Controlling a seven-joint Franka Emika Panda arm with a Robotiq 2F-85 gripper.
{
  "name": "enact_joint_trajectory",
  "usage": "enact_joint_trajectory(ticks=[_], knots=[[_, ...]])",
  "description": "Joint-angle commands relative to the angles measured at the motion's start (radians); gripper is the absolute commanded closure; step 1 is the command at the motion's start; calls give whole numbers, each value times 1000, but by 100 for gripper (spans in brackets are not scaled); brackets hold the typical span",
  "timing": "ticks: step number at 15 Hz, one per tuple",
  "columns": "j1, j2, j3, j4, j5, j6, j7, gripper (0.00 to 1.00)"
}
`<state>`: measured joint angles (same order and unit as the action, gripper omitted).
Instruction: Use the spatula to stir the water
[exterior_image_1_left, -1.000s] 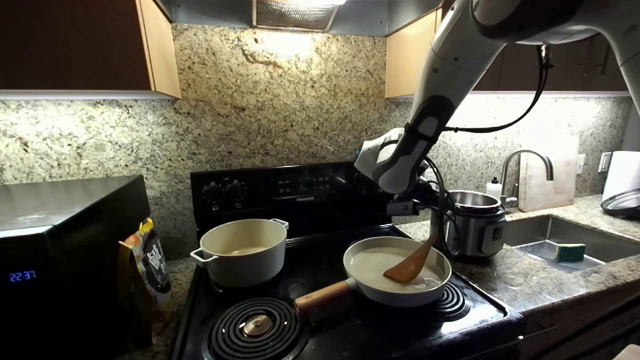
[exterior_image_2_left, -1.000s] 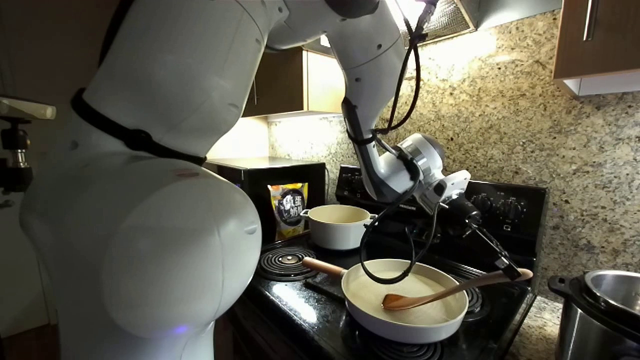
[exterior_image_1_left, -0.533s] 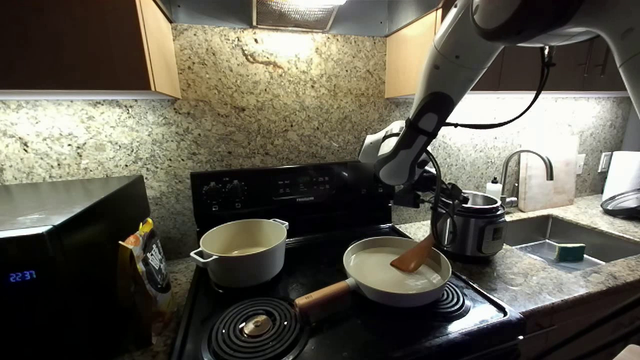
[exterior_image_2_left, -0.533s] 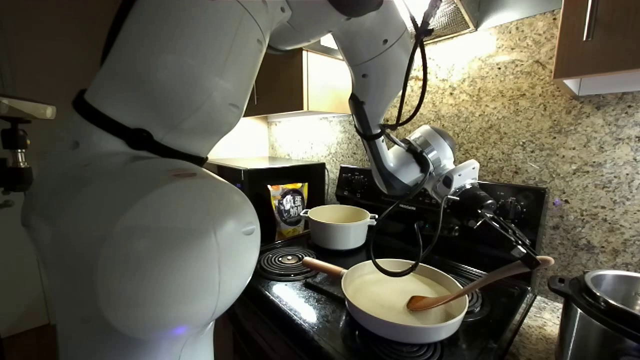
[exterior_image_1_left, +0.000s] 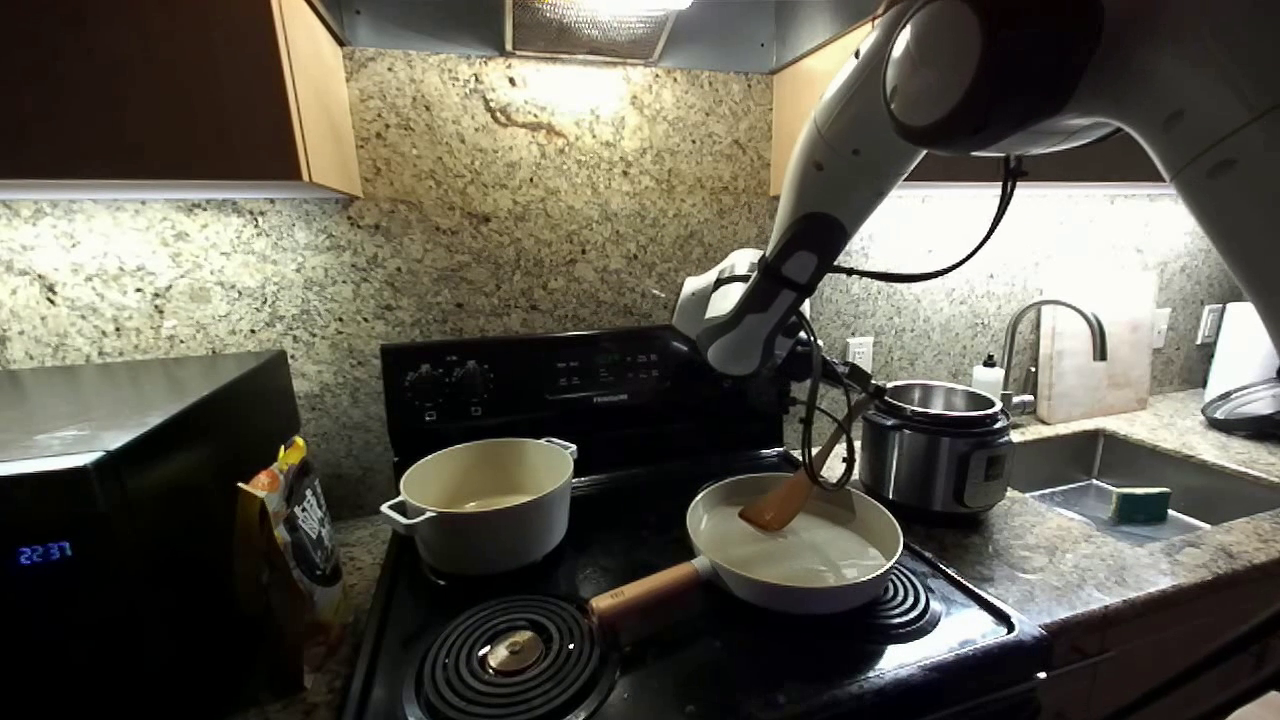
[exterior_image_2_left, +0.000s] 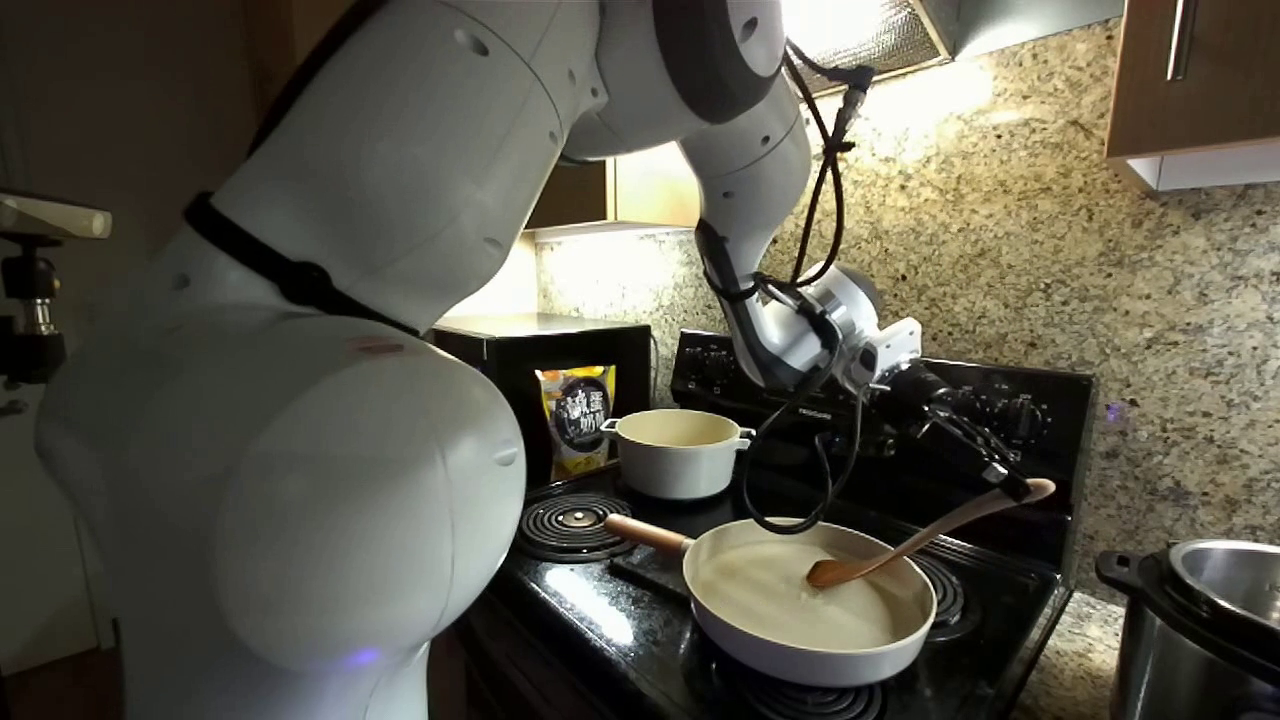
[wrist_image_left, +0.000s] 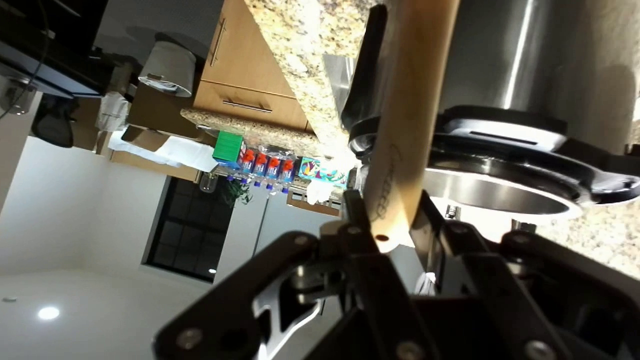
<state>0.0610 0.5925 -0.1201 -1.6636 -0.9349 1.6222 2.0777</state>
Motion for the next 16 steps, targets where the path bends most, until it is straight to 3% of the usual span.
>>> enact_joint_trajectory(ticks=[1,8,16], knots=[[23,61,23,58,-34,-17,-29,89],[25,-1,55,-88,-73,73,-88,89],[-25,-139,51,-330,-118,214,-106,89]])
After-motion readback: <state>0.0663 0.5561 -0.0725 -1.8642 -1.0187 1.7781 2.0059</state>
